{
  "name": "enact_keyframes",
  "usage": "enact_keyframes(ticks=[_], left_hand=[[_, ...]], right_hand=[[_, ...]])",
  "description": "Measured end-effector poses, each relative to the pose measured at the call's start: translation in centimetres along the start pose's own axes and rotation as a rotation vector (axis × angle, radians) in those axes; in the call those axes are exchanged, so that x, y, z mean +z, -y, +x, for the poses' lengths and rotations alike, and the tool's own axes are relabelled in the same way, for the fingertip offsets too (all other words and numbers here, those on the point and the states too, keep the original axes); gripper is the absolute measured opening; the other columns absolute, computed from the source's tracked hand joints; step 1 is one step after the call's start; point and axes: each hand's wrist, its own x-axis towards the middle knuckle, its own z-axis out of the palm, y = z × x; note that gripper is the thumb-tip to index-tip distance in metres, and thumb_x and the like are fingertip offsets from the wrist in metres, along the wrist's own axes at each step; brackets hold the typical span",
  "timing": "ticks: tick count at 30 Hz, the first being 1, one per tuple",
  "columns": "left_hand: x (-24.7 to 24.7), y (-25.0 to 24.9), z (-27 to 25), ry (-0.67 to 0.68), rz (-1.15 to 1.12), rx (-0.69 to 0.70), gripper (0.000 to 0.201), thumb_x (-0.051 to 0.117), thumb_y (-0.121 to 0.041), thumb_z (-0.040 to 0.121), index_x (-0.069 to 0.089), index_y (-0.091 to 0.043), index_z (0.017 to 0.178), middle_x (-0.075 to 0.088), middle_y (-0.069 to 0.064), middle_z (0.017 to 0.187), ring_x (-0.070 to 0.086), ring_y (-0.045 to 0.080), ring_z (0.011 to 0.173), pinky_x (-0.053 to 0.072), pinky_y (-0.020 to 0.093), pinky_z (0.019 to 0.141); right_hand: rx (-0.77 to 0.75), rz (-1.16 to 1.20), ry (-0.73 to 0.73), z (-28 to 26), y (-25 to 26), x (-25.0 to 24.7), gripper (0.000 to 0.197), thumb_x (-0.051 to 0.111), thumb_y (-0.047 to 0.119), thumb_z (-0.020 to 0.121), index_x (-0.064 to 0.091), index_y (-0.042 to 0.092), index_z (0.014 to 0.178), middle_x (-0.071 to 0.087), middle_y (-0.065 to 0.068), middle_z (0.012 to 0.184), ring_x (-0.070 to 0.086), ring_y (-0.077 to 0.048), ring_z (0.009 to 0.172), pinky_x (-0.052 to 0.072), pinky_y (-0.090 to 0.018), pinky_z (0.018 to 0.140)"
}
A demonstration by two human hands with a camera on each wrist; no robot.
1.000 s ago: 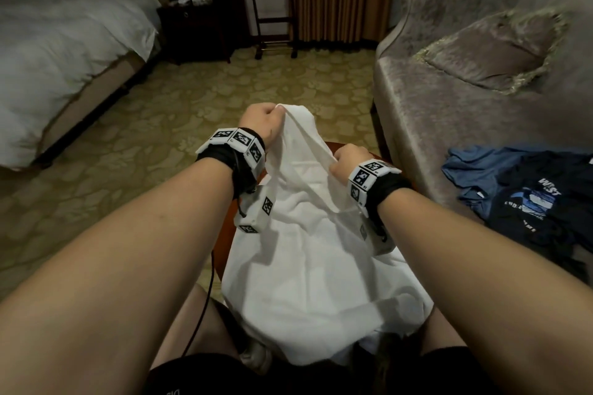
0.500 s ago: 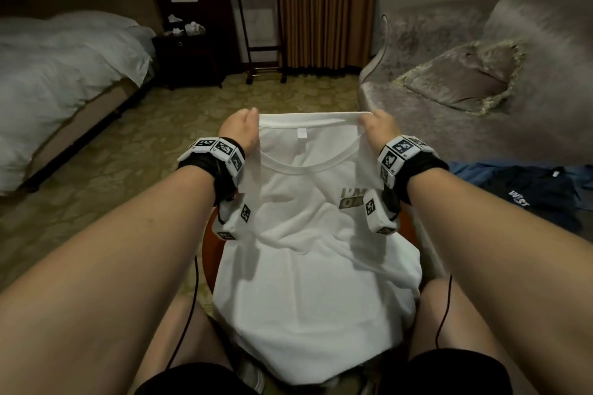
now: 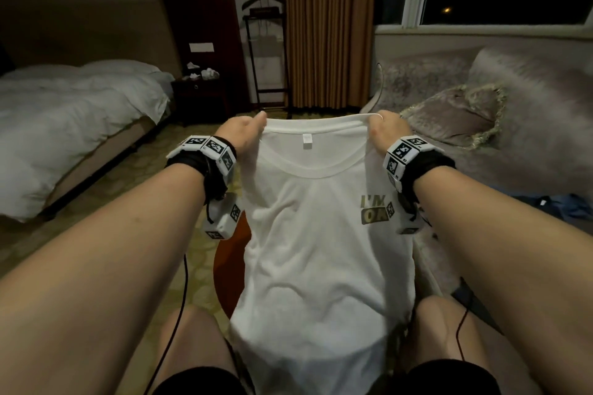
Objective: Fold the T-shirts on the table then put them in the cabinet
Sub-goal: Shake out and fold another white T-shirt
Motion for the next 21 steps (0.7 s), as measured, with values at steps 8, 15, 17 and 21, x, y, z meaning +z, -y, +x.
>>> enact_keyframes(ticks=[8, 15, 17, 21], left_hand=[[-3.3, -0.9, -3.1, 0.294, 0.150, -0.047, 0.050, 0.080, -0.051, 0.066, 0.070, -0.015, 0.099, 0.068, 0.003, 0.096, 0.062, 0.017, 0.085, 0.049, 0.028, 0.075], [-4.4, -0.1, -4.5, 0.198, 0.010, -0.009, 0.044, 0.066, -0.059, 0.078, 0.066, -0.016, 0.076, 0.063, -0.004, 0.074, 0.059, 0.013, 0.070, 0.045, 0.026, 0.062], [-4.3, 0.4, -4.3, 0.246, 0.065, -0.017, 0.044, 0.068, -0.057, 0.077, 0.060, -0.015, 0.066, 0.055, -0.003, 0.065, 0.051, 0.012, 0.063, 0.039, 0.026, 0.059], [-2.1, 2.9, -2.1, 0.335, 0.314, -0.103, 0.037, 0.069, -0.049, 0.080, 0.065, -0.014, 0.071, 0.057, -0.001, 0.069, 0.052, 0.015, 0.067, 0.039, 0.026, 0.056]], right_hand=[[-0.022, -0.154, -0.010, -2.9, 0.6, -3.7, 0.044, 0.024, 0.019, 0.098, 0.057, -0.002, 0.118, 0.055, -0.025, 0.125, 0.051, -0.041, 0.114, 0.040, -0.041, 0.095], [0.056, -0.270, 0.032, -2.8, 0.2, -4.7, 0.043, 0.022, 0.011, 0.100, 0.050, -0.004, 0.128, 0.049, -0.027, 0.134, 0.047, -0.042, 0.122, 0.039, -0.043, 0.103], [0.060, -0.324, 0.062, -2.7, -0.1, -4.2, 0.041, 0.025, 0.009, 0.098, 0.049, -0.005, 0.129, 0.049, -0.027, 0.134, 0.048, -0.041, 0.122, 0.040, -0.043, 0.103], [0.056, -0.377, 0.187, -1.5, -1.5, -1.4, 0.040, 0.030, 0.011, 0.098, 0.048, -0.002, 0.131, 0.047, -0.027, 0.135, 0.048, -0.041, 0.122, 0.038, -0.043, 0.100]])
